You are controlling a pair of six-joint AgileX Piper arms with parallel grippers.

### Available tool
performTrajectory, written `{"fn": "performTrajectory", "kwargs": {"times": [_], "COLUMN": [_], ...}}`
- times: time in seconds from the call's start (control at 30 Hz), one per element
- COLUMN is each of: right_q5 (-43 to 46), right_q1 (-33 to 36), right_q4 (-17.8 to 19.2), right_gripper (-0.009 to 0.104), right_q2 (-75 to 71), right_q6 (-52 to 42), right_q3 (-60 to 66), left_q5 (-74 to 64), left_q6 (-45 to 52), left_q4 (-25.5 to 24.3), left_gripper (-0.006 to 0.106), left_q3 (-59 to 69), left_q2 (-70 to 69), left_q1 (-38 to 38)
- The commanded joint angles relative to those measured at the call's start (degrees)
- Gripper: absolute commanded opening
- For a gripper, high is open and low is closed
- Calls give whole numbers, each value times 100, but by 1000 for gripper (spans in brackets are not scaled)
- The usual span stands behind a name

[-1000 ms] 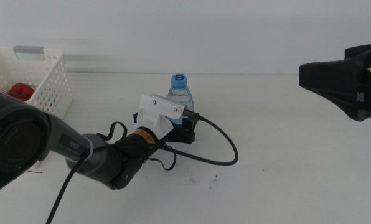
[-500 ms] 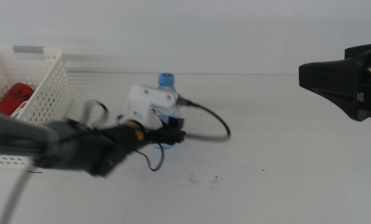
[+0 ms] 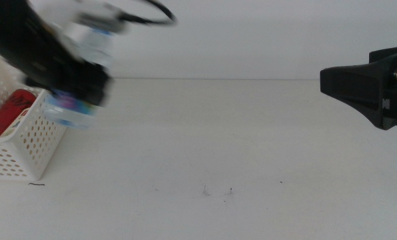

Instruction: Use arms to grab the bottles and put them into the dustbin to the left of the table.

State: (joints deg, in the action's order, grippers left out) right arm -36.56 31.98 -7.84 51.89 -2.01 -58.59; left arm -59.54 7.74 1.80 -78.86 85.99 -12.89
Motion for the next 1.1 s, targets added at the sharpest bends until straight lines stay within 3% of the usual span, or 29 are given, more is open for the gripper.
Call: {"fn": "performTrajectory", "kwargs": {"times": [0.0, 0.17, 0.33, 0.5, 0.67, 0.8, 0.97, 1.07], "right_q5": [50, 50, 50, 50, 50, 50, 50, 50], "right_q1": [4, 4, 4, 4, 4, 4, 4, 4], "right_q4": [18, 18, 18, 18, 18, 18, 18, 18], "right_gripper": [84, 84, 84, 84, 84, 84, 84, 84], "right_q2": [-12, -12, -12, -12, -12, -12, -12, -12], "right_q6": [-36, -36, -36, -36, -36, -36, -36, -36], "right_q3": [-33, -33, -33, -33, -33, -33, -33, -33], "left_q5": [-1037, -1042, -1042, -1042, -796, -463, -461, -777], "left_q6": [638, 1018, 1278, 1630, 1580, 1629, 1638, 1588], "left_q4": [129, 206, 36, 450, 474, 495, 396, 364], "left_gripper": [-2, -2, -2, -2, 3, 27, 90, 94], "left_q3": [-768, -1874, -2077, -2077, -2077, -2077, -2077, -2130], "left_q2": [194, 880, 1440, 2143, 2633, 2783, 2765, 2639], "left_q1": [675, 1876, 2520, 2833, 2833, 2833, 2833, 2833]}}
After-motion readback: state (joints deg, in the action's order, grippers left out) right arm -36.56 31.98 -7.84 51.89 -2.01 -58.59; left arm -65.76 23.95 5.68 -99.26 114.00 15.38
